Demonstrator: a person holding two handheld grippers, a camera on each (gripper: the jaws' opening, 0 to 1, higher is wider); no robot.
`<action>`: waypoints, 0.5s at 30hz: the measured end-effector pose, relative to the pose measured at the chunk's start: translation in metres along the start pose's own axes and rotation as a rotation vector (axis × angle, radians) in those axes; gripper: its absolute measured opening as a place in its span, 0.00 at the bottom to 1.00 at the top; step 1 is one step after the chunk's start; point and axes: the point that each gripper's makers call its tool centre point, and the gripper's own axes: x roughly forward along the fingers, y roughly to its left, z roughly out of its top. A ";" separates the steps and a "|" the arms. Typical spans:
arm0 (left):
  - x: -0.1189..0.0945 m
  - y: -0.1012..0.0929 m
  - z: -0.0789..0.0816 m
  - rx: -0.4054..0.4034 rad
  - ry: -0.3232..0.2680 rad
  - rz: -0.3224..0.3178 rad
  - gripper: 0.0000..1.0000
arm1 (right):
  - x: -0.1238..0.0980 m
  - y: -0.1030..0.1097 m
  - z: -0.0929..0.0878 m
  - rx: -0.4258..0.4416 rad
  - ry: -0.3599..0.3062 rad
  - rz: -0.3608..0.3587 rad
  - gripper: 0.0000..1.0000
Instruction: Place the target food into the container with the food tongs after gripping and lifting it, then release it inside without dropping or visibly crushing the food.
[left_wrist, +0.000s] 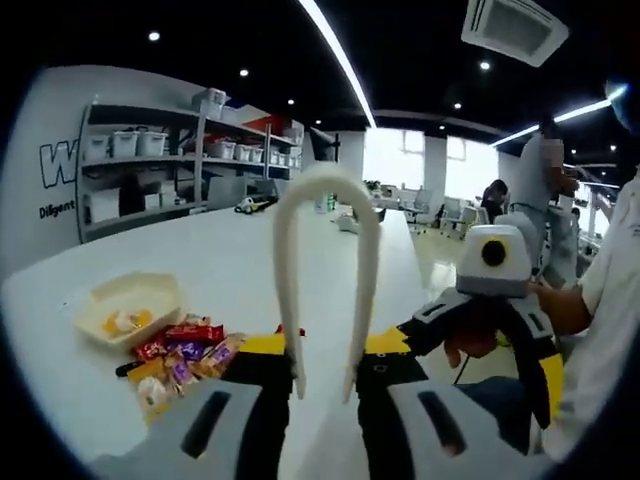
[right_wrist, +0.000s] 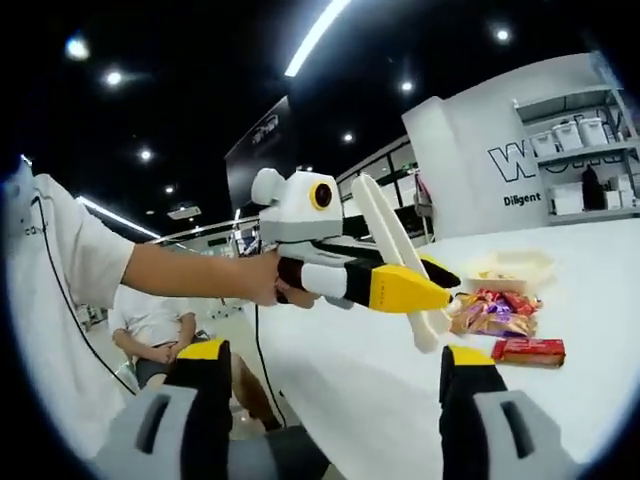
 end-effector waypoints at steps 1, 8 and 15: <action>0.002 0.002 0.000 -0.005 0.003 -0.002 0.23 | -0.003 -0.004 0.001 0.001 -0.007 -0.015 0.86; 0.032 0.017 -0.005 0.039 0.027 0.010 0.24 | -0.033 -0.016 0.006 0.010 -0.058 -0.075 0.86; 0.056 0.025 -0.003 0.071 0.005 -0.003 0.24 | -0.053 -0.024 0.005 0.005 -0.073 -0.114 0.85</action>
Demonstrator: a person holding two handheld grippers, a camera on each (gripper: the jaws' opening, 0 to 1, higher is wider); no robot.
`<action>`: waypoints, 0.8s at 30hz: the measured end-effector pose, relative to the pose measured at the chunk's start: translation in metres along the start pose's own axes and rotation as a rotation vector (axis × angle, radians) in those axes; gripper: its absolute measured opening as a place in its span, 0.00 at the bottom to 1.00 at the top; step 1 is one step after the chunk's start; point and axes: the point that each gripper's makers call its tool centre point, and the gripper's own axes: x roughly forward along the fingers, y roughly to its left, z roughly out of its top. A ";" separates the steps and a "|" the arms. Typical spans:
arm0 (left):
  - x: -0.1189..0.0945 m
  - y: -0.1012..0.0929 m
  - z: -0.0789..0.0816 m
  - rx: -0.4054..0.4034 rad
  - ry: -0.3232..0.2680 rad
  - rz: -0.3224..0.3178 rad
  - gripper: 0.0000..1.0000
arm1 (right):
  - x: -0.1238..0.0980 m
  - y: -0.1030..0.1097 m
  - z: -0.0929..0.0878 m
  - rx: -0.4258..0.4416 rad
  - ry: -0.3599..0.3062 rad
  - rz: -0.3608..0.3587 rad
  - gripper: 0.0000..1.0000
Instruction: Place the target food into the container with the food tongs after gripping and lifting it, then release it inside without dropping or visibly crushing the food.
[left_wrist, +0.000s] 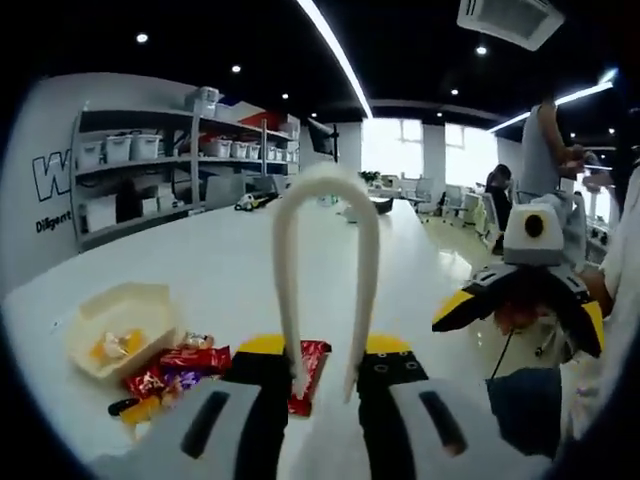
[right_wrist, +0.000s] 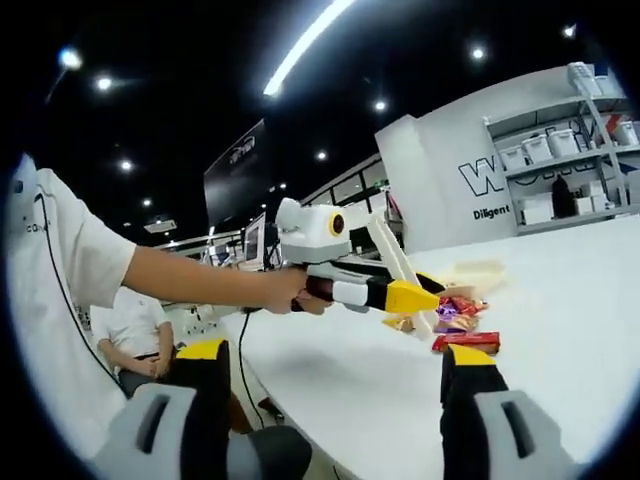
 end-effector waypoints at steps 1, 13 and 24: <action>0.003 0.001 0.000 0.000 0.001 0.002 0.24 | -0.001 -0.002 -0.001 0.003 -0.001 -0.004 0.85; 0.030 0.016 -0.007 0.005 0.004 0.000 0.26 | -0.011 -0.014 -0.003 0.017 -0.011 -0.032 0.83; 0.040 0.016 -0.020 -0.004 0.017 -0.026 0.27 | -0.011 -0.020 -0.007 0.013 0.005 -0.042 0.82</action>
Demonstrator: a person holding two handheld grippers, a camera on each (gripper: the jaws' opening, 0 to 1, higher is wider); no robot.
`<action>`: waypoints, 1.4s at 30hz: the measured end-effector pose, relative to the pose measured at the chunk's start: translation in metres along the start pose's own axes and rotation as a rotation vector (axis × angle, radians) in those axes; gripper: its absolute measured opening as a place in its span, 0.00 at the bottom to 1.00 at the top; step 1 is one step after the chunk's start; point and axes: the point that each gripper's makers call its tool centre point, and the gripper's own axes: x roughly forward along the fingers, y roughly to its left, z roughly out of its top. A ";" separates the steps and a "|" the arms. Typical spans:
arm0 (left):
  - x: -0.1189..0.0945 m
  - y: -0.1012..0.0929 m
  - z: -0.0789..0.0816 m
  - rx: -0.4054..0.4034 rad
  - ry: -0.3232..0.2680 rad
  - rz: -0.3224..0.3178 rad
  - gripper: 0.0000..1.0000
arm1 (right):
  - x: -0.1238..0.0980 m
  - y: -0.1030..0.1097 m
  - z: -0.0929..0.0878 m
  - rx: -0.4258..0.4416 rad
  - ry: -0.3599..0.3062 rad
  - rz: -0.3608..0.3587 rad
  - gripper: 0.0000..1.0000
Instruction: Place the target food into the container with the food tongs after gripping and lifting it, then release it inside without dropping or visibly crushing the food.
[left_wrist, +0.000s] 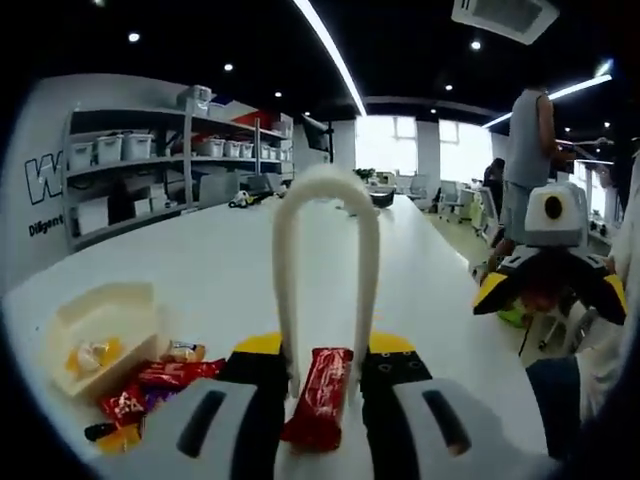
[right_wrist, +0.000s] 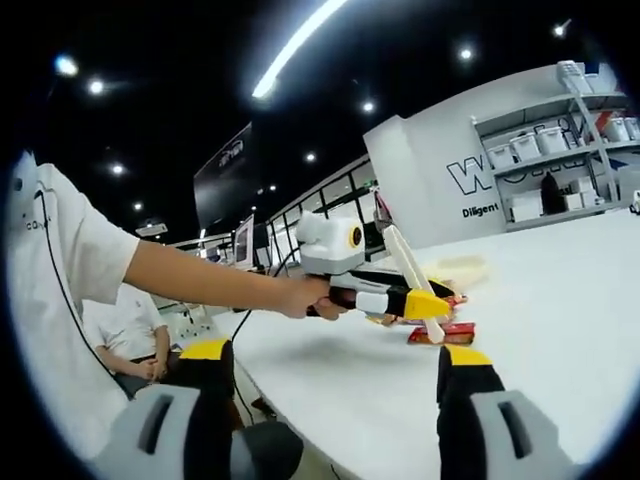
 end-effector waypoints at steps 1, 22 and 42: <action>0.001 -0.001 -0.001 0.004 0.003 0.000 0.27 | 0.000 -0.001 -0.001 -0.001 0.003 -0.002 0.82; 0.000 0.003 -0.006 -0.123 0.027 0.028 0.22 | 0.007 -0.042 -0.013 -0.088 0.100 -0.140 0.96; -0.046 0.034 0.025 -0.116 -0.032 0.106 0.22 | 0.004 -0.052 -0.010 -0.131 0.137 -0.235 0.99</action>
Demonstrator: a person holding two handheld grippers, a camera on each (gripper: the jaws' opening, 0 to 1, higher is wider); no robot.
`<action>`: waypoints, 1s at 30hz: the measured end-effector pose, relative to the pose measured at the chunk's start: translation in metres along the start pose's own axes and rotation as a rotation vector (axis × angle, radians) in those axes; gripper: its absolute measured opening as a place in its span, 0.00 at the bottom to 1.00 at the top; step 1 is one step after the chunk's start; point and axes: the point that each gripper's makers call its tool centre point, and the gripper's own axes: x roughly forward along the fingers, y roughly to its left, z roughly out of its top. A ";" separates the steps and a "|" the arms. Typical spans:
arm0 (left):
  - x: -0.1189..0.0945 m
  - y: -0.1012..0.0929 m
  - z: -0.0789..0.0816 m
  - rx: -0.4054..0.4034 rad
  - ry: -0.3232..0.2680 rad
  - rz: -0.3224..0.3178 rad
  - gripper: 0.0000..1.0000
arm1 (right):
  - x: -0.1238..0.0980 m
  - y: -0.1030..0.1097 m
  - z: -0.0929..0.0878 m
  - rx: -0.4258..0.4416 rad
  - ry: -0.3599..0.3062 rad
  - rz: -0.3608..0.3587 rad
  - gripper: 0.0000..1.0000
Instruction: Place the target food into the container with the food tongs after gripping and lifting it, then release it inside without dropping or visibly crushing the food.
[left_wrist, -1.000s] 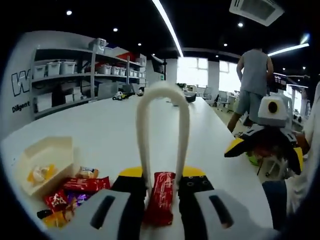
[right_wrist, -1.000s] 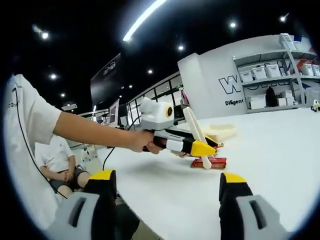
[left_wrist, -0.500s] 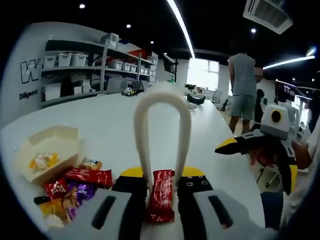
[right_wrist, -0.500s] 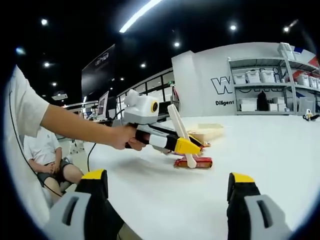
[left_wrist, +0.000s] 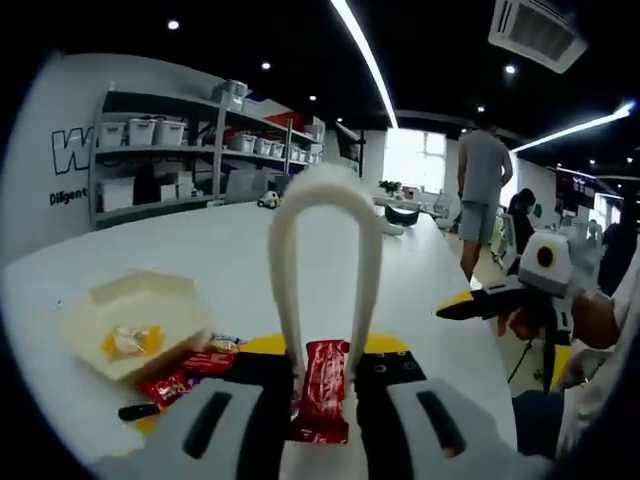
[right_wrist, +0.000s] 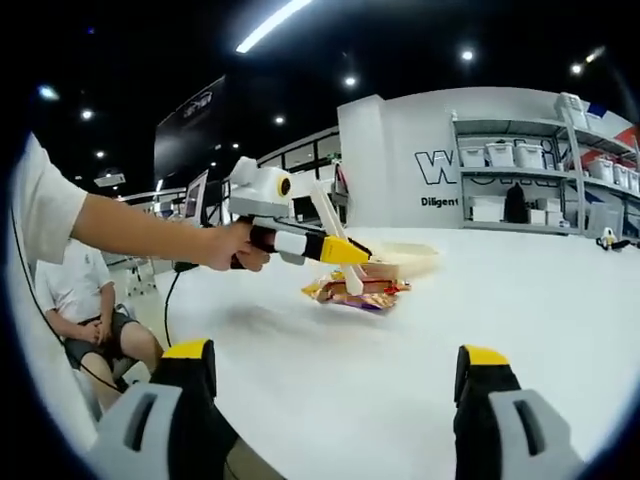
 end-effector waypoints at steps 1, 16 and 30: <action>-0.003 0.007 0.004 0.002 0.000 0.009 0.22 | 0.000 -0.001 0.000 -0.001 0.001 -0.003 0.99; -0.015 0.053 0.046 0.010 -0.021 0.091 0.23 | -0.001 0.005 0.008 0.013 -0.014 0.006 0.99; -0.002 0.100 0.052 0.002 -0.020 0.152 0.23 | 0.008 -0.014 -0.005 0.015 0.033 -0.023 0.99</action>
